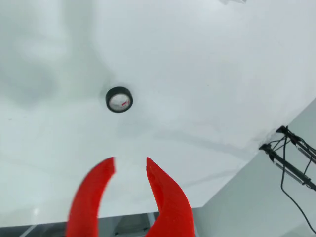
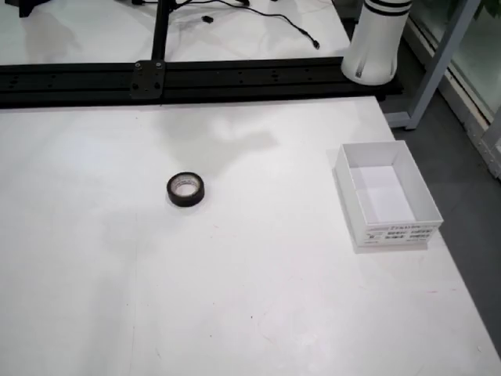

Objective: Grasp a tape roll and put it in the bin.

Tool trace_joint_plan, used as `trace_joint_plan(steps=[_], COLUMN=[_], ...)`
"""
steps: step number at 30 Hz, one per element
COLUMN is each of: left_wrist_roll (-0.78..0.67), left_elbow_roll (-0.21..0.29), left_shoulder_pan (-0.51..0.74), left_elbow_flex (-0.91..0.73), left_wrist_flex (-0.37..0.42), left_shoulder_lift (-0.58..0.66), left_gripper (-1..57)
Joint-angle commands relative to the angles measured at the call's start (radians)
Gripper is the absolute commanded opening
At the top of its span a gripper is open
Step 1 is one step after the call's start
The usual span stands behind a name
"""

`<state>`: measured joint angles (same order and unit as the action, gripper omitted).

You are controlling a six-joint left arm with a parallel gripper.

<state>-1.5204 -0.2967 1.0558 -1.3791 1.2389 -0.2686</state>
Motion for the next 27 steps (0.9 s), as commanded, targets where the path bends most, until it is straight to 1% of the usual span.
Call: trace_joint_plan(steps=[1, 4, 6, 10, 18, 25, 27], left_wrist_roll=[0.155, 0.243, 0.273, 0.318, 0.322, 0.238, 0.212], left_elbow_roll=[-0.007, -0.006, -0.006, -0.006, -0.001, 0.005, 0.016], left_shoulder_pan=[-0.057, -0.063, -0.071, -0.083, -0.109, -0.119, -0.122], left_elbow_flex=[0.172, 0.285, 0.339, 0.394, 0.393, 0.364, 0.362], left_wrist_flex=[-0.142, -0.142, -0.142, -0.156, -0.151, -0.15, -0.151], left_shoulder_lift=[-0.316, -0.422, -0.472, -0.534, -0.57, -0.574, -0.583], left_gripper=[19.5, 20.0, 20.7, 22.7, 25.0, 25.4, 25.6])
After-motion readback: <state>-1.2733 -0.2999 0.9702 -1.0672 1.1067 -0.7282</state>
